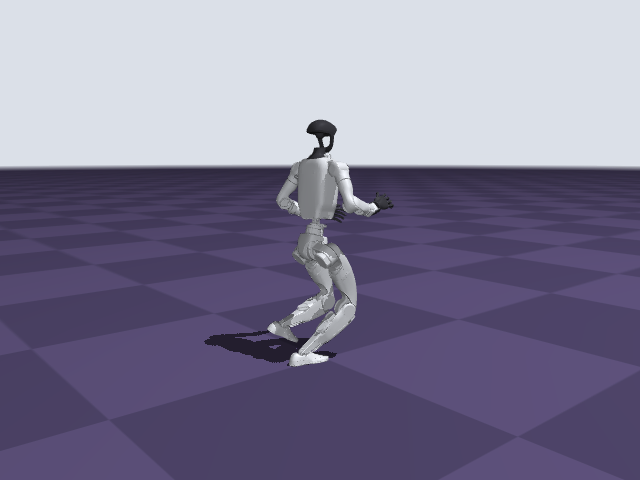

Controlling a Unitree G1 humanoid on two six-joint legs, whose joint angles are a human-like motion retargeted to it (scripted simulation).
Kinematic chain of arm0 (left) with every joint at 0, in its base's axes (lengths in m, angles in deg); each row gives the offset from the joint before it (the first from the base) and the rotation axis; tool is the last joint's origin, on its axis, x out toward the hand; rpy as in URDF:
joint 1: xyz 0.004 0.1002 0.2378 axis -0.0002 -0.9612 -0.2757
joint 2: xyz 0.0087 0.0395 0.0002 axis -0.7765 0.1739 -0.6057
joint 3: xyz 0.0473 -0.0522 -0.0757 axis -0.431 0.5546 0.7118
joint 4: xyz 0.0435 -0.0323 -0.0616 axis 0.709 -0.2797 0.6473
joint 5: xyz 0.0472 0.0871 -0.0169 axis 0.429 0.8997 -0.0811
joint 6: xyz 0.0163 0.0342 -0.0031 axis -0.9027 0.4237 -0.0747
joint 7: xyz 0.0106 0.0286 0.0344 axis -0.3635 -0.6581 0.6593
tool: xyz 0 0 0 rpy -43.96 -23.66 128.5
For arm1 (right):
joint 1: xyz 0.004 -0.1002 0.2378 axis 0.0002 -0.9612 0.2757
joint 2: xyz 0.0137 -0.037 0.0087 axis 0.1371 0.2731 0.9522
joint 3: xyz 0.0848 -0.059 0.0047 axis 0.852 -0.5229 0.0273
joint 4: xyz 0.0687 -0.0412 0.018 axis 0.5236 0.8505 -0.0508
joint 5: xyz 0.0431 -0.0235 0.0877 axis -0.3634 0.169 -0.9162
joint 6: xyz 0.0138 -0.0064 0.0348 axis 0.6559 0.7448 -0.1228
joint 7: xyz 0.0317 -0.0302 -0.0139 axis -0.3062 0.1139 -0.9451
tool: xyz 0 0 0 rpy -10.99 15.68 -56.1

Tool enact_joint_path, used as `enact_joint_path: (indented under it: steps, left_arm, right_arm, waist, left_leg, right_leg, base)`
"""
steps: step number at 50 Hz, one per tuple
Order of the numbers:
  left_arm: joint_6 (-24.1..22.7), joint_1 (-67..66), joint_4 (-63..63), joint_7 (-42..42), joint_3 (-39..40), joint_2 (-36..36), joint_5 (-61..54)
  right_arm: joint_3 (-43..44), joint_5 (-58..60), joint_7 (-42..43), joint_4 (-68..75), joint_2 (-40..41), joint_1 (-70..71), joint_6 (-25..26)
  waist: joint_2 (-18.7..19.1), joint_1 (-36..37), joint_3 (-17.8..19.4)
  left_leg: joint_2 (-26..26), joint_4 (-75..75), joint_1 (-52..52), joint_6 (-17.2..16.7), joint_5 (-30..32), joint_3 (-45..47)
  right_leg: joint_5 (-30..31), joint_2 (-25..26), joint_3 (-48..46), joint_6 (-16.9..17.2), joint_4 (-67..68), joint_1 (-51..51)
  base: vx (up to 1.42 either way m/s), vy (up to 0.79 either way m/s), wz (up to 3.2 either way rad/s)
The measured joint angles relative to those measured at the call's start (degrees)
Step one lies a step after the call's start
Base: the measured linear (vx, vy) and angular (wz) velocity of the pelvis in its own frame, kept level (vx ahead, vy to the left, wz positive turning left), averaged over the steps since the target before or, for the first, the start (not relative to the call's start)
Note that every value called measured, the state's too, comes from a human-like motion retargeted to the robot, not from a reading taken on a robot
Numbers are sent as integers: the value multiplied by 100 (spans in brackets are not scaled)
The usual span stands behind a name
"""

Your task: Run

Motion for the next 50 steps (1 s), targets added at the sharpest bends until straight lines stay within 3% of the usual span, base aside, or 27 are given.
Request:
enact_joint_path:
  steps: [3,5,7,10,13,15,17,20,22,25,27,29,30,33,35,37,40,43,45,48,50]
  left_arm:
    - [-133,-1174,190,-281,529,-332,-262]
    - [-185,-1667,231,-331,746,-412,-436]
    - [-142,-1789,250,-199,779,-315,-496]
    - [-65,-1258,303,153,672,-139,-185]
    - [137,388,159,668,409,42,335]
    - [219,1398,83,857,267,221,438]
    - [106,1913,236,851,181,369,299]
    - [-264,2227,535,732,-116,389,63]
    - [-374,2123,684,620,-291,384,35]
    - [-269,1635,585,434,-446,425,16]
    - [-55,1134,338,277,-383,398,7]
    - [64,515,151,111,-194,299,-22]
    - [75,156,127,18,-60,214,-63]
    - [-52,-931,251,-238,378,-179,-257]
    - [-104,-1415,275,-296,603,-308,-402]
    - [-64,-1598,295,-171,699,-256,-471]
    - [-38,-1305,380,87,682,-143,-246]
    - [165,120,245,573,461,-1,232]
    - [275,1114,80,793,281,172,342]
    - [161,1879,189,811,143,405,180]
    - [-49,2119,349,730,-14,432,29]
  right_arm:
    - [-49,-347,-53,-636,28,399,-192]
    - [-114,-576,-251,-1066,40,343,-347]
    - [-225,-636,-458,-1211,97,149,-395]
    - [-328,-372,-625,-1002,283,-349,-328]
    - [-337,-79,-681,-236,427,-885,-175]
    - [-335,-164,-802,157,331,-1342,-221]
    - [-245,-403,-944,275,115,-1927,-277]
    - [58,-726,-1050,354,-89,-2725,-247]
    - [183,-808,-956,361,-78,-2870,-200]
    - [157,-706,-794,299,-64,-2513,-165]
    - [62,-457,-574,305,-68,-1666,-41]
    - [-55,-266,-340,283,-42,-670,12]
    - [-110,-247,-231,224,-13,-222,-2]
    - [-161,-531,-183,-350,41,294,-179]
    - [-180,-714,-349,-799,53,305,-311]
    - [-255,-780,-553,-1020,115,165,-367]
    - [-354,-618,-700,-943,315,-255,-328]
    - [-347,-322,-727,-361,544,-746,-176]
    - [-338,-345,-792,46,510,-1138,-187]
    - [-191,-657,-984,240,199,-1935,-263]
    - [-27,-828,-1068,309,17,-2444,-272]
  waist:
    - [-806,-75,-70]
    - [-1248,-204,-180]
    - [-1459,-424,-259]
    - [-1581,-877,-185]
    - [-1734,-1772,-92]
    - [-1584,-2196,-181]
    - [-1129,-2202,-237]
    - [-88,-1809,-177]
    - [237,-1598,-189]
    - [222,-1210,-77]
    - [217,-707,89]
    - [156,-221,91]
    - [69,-39,45]
    - [-717,-121,-44]
    - [-1170,-255,-176]
    - [-1441,-483,-263]
    - [-1559,-832,-187]
    - [-1643,-1595,-37]
    - [-1546,-2055,-95]
    - [-1001,-2179,-178]
    - [-459,-2007,-151]
  left_leg:
    - [-1310,-2119,-720,0,22,483]
    - [-2274,-4014,-770,-223,238,779]
    - [-2878,-4763,-627,-219,336,864]
    - [-3094,-3941,-389,0,27,798]
    - [-3431,-4007,144,0,-90,507]
    - [-3594,-4513,935,0,-90,349]
    - [-3341,-4696,1850,-60,-71,272]
    - [-1946,-3934,2787,-853,406,153]
    - [-1291,-3031,2839,-1078,1006,131]
    - [-713,-1279,2487,-776,1180,218]
    - [-270,-152,1613,-318,618,158]
    - [-64,160,431,-7,91,40]
    - [-98,22,-131,0,-83,-45]
    - [-1364,-2120,-840,0,-29,449]
    - [-2351,-4060,-892,-120,149,798]
    - [-3018,-4991,-719,-138,293,919]
    - [-3158,-4015,-530,0,73,886]
    - [-3344,-3760,-125,0,-90,580]
    - [-3526,-4187,495,0,-90,420]
    - [-3327,-4626,1757,0,-90,320]
    - [-2647,-4326,2419,-369,34,281]
  right_leg:
    - [314,-1058,228,842,-77,1210]
    - [1218,-1819,268,1486,39,1731]
    - [1987,-2363,314,1759,641,1892]
    - [2252,-3047,331,1516,2172,1689]
    - [1572,-3713,684,1001,3391,263]
    - [1065,-3693,971,791,3355,-821]
    - [733,-3063,799,796,2427,-1339]
    - [569,-1370,-40,927,115,-1255]
    - [626,-741,-229,879,-550,-1136]
    - [240,-519,-208,382,177,-873]
    - [0,-275,-168,30,442,-623]
    - [0,-69,-53,-7,217,-256]
    - [0,-36,31,60,76,11]
    - [293,-1053,257,862,-10,1146]
    - [1075,-1825,305,1496,83,1633]
    - [1785,-2399,382,1804,625,1825]
    - [2225,-2939,408,1665,2041,1823]
    - [1829,-3505,661,1169,3370,577]
    - [1346,-3617,976,917,3576,-522]
    - [824,-2954,881,867,2444,-1429]
    - [619,-2072,422,953,1075,-1494]
  base:
    - [15,9,126]
    - [9,16,101]
    - [-2,9,25]
    - [-12,-9,4]
    - [-17,-9,39]
    - [4,10,-75]
    - [20,14,-197]
    - [16,-4,-212]
    - [-3,-10,-117]
    - [-11,-6,-65]
    - [-15,-5,-80]
    - [-7,-5,-67]
    - [5,-5,19]
    - [13,7,125]
    - [8,19,111]
    - [-1,10,51]
    - [-10,-11,8]
    - [-17,-10,41]
    - [-3,7,-24]
    - [16,14,-152]
    - [18,1,-199]
